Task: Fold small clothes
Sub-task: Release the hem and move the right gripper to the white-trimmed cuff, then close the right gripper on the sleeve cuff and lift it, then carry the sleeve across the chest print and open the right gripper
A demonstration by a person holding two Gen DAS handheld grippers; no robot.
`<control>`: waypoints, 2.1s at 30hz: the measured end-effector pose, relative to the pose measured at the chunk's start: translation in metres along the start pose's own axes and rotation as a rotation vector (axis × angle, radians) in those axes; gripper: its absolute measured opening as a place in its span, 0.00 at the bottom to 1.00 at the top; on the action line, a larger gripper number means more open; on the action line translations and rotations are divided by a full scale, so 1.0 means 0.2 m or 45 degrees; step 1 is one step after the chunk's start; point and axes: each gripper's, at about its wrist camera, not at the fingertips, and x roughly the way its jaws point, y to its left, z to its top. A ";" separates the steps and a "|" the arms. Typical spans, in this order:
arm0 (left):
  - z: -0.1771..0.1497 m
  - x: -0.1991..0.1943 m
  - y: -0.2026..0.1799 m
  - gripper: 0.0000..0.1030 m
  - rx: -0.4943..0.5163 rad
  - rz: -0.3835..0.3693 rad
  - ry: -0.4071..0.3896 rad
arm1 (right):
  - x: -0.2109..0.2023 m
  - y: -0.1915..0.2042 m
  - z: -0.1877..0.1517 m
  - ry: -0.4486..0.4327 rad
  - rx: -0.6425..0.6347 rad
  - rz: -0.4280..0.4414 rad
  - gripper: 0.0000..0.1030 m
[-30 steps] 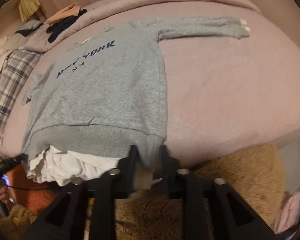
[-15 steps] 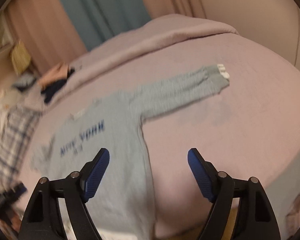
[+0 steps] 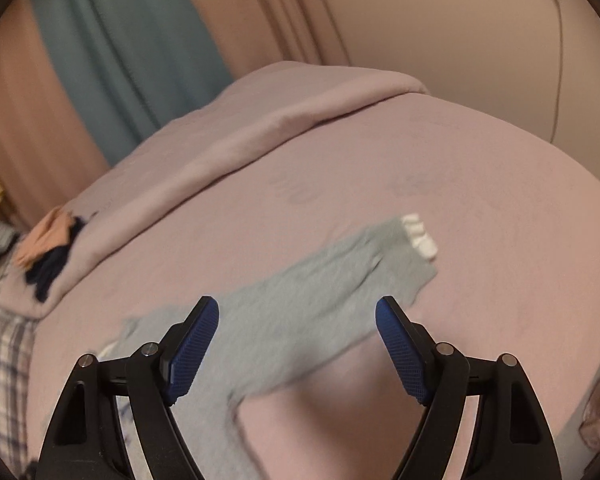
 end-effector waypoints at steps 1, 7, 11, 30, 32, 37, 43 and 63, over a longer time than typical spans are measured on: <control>0.00 0.02 0.00 0.94 0.004 0.010 0.009 | 0.04 -0.02 0.02 0.009 0.011 -0.017 0.78; 0.01 0.13 0.00 0.94 -0.007 0.057 0.044 | 0.32 -0.19 0.05 0.091 0.057 -0.127 0.78; 0.01 0.19 0.00 0.94 -0.036 0.055 0.084 | 0.45 -0.34 0.02 0.165 0.134 -0.146 0.78; 0.01 0.21 -0.05 0.94 -0.067 0.059 0.088 | 0.31 -0.52 0.00 0.004 0.303 0.068 0.16; 0.01 0.21 -0.06 0.94 -0.077 0.053 0.082 | 0.21 -0.43 0.03 -0.070 0.236 0.154 0.16; 0.01 0.21 -0.07 0.94 -0.068 0.059 0.074 | -0.05 -0.03 -0.01 -0.180 -0.067 0.364 0.16; 0.02 0.20 -0.05 0.94 -0.083 0.077 0.058 | -0.08 0.39 -0.20 -0.067 -0.369 0.507 0.16; 0.13 0.35 -0.06 0.94 -0.103 0.064 0.149 | 0.21 0.78 -0.69 0.483 -0.781 0.601 0.45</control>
